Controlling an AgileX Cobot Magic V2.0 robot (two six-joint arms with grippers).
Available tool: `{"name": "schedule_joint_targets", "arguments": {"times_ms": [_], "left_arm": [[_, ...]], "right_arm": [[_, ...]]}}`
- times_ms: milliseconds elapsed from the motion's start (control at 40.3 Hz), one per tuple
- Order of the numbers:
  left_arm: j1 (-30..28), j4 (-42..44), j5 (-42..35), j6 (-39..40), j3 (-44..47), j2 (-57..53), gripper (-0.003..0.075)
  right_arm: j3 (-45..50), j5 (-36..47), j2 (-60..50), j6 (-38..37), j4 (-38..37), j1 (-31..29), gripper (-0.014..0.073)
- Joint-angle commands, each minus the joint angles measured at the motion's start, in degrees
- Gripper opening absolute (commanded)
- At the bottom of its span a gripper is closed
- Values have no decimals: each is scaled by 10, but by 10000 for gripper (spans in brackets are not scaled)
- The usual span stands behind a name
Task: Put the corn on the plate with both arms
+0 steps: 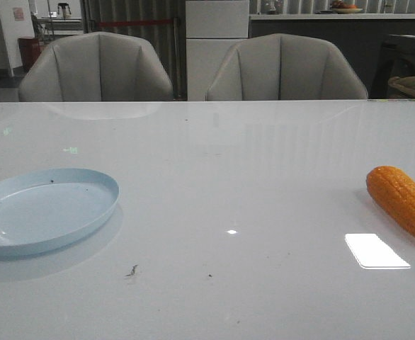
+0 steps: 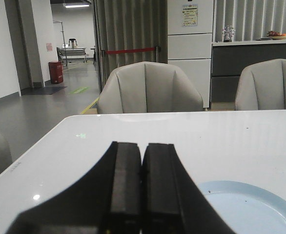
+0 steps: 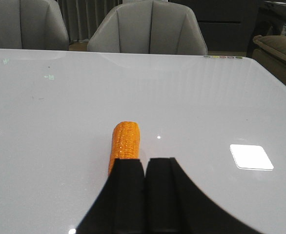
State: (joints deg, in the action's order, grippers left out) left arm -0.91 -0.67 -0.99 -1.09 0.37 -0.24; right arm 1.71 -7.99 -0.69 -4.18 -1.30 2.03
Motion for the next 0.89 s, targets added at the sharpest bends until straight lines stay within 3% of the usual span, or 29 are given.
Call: {"name": "schedule_joint_targets", "arguments": {"times_ms": [0,645,869], "left_arm": [[0,-6,-50,4,1,2,90],[0,-6,-50,4,1,2,90],[0,-15,-117,4,-1,2,90]], "right_arm": [[-10,52,-8,3,1,-2,67],[-10,52,-8,3,1,-2,67],[-10,92,-8,3,1,-2,67]]}}
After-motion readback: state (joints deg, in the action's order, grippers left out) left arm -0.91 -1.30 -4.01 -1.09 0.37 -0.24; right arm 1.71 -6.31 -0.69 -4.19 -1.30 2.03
